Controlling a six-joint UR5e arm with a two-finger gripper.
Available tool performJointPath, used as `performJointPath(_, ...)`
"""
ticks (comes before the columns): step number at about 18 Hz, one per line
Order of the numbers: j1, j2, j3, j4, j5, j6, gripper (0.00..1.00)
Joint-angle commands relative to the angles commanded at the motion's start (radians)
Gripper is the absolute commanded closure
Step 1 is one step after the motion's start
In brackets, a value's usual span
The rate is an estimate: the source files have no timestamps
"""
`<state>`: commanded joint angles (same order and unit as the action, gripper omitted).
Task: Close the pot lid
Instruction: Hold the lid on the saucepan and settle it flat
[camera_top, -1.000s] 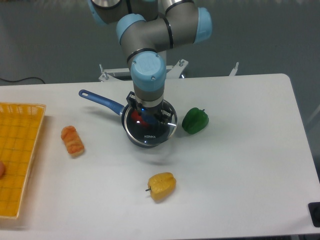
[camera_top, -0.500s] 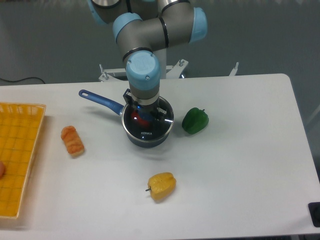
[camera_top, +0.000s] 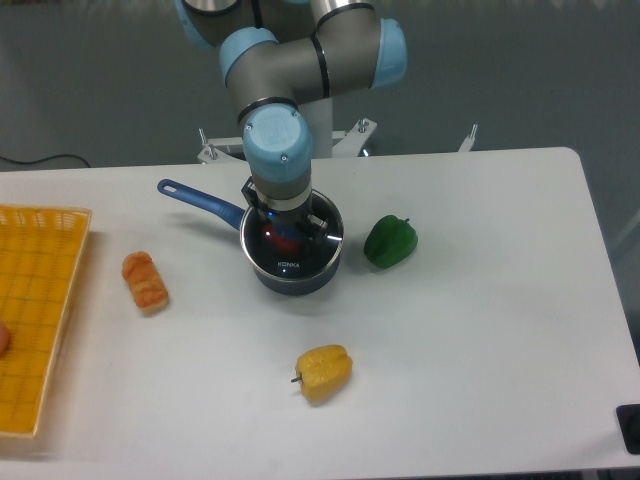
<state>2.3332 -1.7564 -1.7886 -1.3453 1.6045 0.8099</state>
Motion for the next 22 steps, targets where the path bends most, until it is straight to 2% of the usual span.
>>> performJointPath(22,0.003,-0.002,-0.012,0.002,0.006,0.029,0.37)
